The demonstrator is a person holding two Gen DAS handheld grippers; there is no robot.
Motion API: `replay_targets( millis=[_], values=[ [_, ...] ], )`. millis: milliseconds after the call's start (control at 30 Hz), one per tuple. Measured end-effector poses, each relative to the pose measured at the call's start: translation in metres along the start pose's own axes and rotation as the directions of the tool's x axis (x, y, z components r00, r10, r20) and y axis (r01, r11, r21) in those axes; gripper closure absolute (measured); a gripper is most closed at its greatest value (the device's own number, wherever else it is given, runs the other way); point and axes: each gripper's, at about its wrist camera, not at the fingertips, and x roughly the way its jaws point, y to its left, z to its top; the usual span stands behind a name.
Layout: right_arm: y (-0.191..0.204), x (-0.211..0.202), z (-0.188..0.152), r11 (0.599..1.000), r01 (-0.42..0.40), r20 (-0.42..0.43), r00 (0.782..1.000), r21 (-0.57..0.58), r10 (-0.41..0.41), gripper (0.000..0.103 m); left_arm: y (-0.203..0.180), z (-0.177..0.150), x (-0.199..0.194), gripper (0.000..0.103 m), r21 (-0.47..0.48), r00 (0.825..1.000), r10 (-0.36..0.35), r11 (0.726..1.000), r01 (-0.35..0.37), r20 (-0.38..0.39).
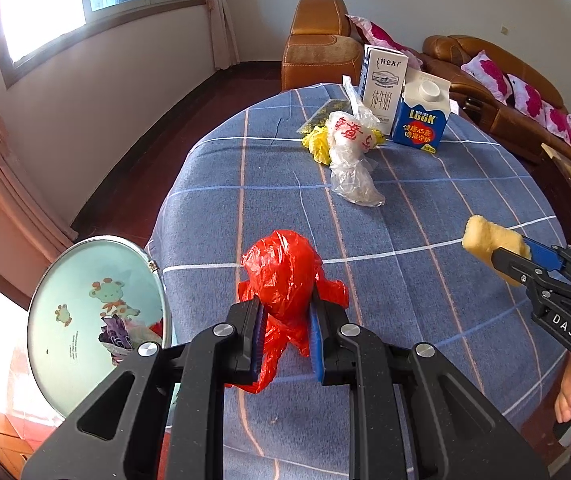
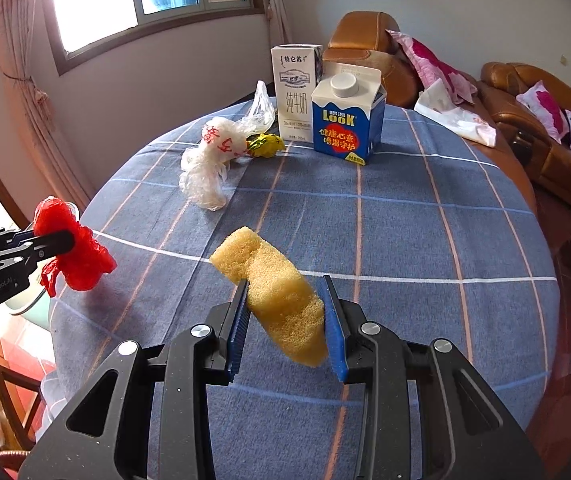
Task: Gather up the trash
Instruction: 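Carry the red bag and yellow sponge over the bin with both tools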
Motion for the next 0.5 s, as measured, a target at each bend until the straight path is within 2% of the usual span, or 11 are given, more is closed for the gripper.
replay_targets(
  millis=[167, 500],
  values=[
    [0.008, -0.005, -0.002, 1.0, -0.008, 0.014, 1.0, 0.008, 0.008, 0.068, 0.008, -0.011, -0.01, 0.085, -0.002, 1.0, 0.02, 1.0, -0.02, 0.007],
    [0.05, -0.005, -0.006, 0.997, -0.054, 0.01, 0.998, -0.049, 0.054, 0.068, 0.03, -0.032, -0.023, 0.085, -0.029, 0.998, 0.056, 0.998, -0.056, 0.008]
  ],
)
